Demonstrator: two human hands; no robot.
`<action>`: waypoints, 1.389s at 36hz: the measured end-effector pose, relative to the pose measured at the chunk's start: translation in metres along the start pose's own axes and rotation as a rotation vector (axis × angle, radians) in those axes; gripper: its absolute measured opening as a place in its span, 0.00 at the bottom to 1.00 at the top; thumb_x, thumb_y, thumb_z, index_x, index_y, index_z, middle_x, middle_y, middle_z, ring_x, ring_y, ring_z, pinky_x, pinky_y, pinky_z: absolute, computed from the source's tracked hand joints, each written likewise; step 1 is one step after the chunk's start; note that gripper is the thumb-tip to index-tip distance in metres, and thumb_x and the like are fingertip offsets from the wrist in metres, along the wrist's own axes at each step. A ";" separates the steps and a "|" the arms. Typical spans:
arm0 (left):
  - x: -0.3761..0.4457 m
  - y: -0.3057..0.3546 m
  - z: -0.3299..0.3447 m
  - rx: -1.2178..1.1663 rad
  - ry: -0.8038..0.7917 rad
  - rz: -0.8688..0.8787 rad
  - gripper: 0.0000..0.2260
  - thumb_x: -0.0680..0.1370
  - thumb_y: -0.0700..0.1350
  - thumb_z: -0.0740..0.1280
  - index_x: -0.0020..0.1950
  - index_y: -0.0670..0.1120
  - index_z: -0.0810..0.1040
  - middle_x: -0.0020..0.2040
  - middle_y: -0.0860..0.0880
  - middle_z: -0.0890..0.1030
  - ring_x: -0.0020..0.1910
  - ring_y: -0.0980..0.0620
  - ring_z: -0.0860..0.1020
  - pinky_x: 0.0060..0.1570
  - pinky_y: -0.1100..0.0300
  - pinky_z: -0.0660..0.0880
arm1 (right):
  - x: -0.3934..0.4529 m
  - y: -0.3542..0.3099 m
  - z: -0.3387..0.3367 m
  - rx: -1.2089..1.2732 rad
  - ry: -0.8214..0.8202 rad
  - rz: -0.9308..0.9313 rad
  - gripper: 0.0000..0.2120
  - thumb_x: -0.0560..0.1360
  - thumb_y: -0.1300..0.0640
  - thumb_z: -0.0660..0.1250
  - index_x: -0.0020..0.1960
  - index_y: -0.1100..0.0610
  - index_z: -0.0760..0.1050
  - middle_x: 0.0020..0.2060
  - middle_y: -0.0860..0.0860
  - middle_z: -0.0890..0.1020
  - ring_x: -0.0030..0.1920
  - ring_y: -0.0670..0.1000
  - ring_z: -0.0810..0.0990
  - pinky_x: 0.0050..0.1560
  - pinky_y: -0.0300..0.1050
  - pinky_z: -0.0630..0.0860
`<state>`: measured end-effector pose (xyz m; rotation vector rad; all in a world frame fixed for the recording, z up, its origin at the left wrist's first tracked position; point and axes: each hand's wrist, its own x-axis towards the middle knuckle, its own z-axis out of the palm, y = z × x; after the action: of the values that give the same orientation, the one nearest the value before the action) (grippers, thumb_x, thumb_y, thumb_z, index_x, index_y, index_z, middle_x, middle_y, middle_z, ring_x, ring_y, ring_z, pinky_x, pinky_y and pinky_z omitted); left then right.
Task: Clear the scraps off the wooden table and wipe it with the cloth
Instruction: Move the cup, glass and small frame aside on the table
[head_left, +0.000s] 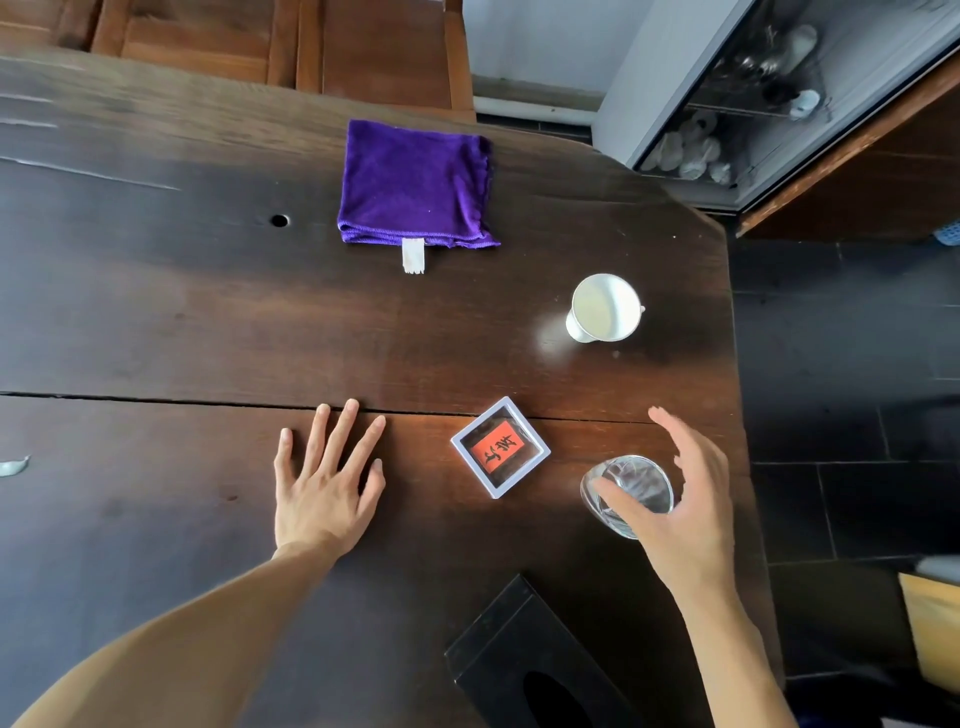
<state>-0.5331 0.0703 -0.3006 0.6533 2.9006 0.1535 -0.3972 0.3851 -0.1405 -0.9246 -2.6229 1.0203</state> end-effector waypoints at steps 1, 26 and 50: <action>0.000 0.000 0.000 -0.001 -0.003 0.000 0.25 0.83 0.58 0.49 0.82 0.61 0.57 0.84 0.53 0.53 0.84 0.48 0.47 0.79 0.38 0.47 | 0.004 -0.005 0.003 -0.017 -0.023 -0.041 0.41 0.62 0.41 0.80 0.72 0.52 0.73 0.69 0.43 0.72 0.66 0.47 0.71 0.62 0.37 0.67; 0.001 -0.004 0.008 -0.014 0.011 0.015 0.25 0.84 0.60 0.48 0.82 0.62 0.54 0.84 0.54 0.52 0.84 0.48 0.47 0.79 0.37 0.48 | 0.052 -0.013 0.114 -0.438 -0.726 -0.215 0.54 0.68 0.47 0.81 0.81 0.46 0.48 0.81 0.43 0.52 0.80 0.47 0.53 0.74 0.52 0.66; 0.000 -0.005 0.008 -0.013 0.001 0.025 0.26 0.83 0.59 0.49 0.82 0.62 0.54 0.84 0.53 0.52 0.84 0.48 0.48 0.79 0.37 0.47 | 0.042 -0.004 0.140 -0.251 -0.569 -0.147 0.51 0.64 0.50 0.84 0.79 0.50 0.58 0.76 0.46 0.63 0.72 0.45 0.59 0.72 0.46 0.67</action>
<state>-0.5340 0.0667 -0.3088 0.6883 2.8911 0.1752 -0.4846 0.3317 -0.2455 -0.5201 -3.2896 1.0555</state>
